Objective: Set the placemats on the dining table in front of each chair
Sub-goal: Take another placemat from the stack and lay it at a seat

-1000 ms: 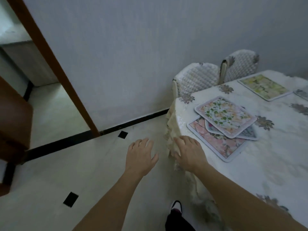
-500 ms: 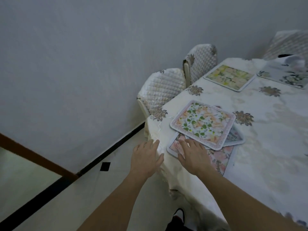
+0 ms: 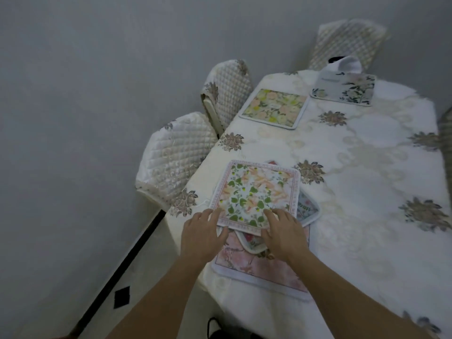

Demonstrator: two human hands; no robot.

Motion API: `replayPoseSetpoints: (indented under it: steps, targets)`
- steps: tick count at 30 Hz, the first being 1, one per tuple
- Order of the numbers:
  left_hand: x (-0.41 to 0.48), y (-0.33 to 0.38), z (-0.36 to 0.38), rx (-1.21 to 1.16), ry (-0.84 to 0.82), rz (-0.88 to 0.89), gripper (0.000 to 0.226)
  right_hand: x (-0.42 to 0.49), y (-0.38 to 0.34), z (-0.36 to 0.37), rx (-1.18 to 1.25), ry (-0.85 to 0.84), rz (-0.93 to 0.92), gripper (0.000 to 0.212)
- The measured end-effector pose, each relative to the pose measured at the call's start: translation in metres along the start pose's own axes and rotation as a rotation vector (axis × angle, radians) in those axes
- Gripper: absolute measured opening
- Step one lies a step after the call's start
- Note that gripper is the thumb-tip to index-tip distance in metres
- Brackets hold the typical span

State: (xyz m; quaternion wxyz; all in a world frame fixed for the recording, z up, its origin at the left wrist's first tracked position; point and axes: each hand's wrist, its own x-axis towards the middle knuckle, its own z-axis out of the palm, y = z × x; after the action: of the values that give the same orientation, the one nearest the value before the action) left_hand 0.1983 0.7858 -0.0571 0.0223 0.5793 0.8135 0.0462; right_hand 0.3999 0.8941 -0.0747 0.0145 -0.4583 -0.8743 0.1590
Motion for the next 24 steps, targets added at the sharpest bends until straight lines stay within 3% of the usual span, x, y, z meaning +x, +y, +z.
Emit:
replayPoseSetpoints:
  steps: [6, 13, 19, 24]
  targets:
    - [0.057, 0.000, 0.027, -0.090, -0.130, 0.052, 0.059, 0.013, 0.025, 0.005, 0.016, -0.016, 0.200, 0.051]
    - [0.126, -0.020, 0.058, -0.108, -0.162, 0.149, 0.056, 0.036, 0.033, 0.013, 0.041, 0.017, 0.421, 0.046]
    - [0.168, -0.037, 0.074, -0.270, -0.121, 0.044, 0.032, 0.066, 0.038, 0.022, 0.113, 0.045, 0.618, 0.043]
    - [0.197, -0.041, 0.091, -0.311, -0.173, -0.118, 0.051, 0.092, 0.047, 0.030, 0.295, 0.100, 0.828, 0.048]
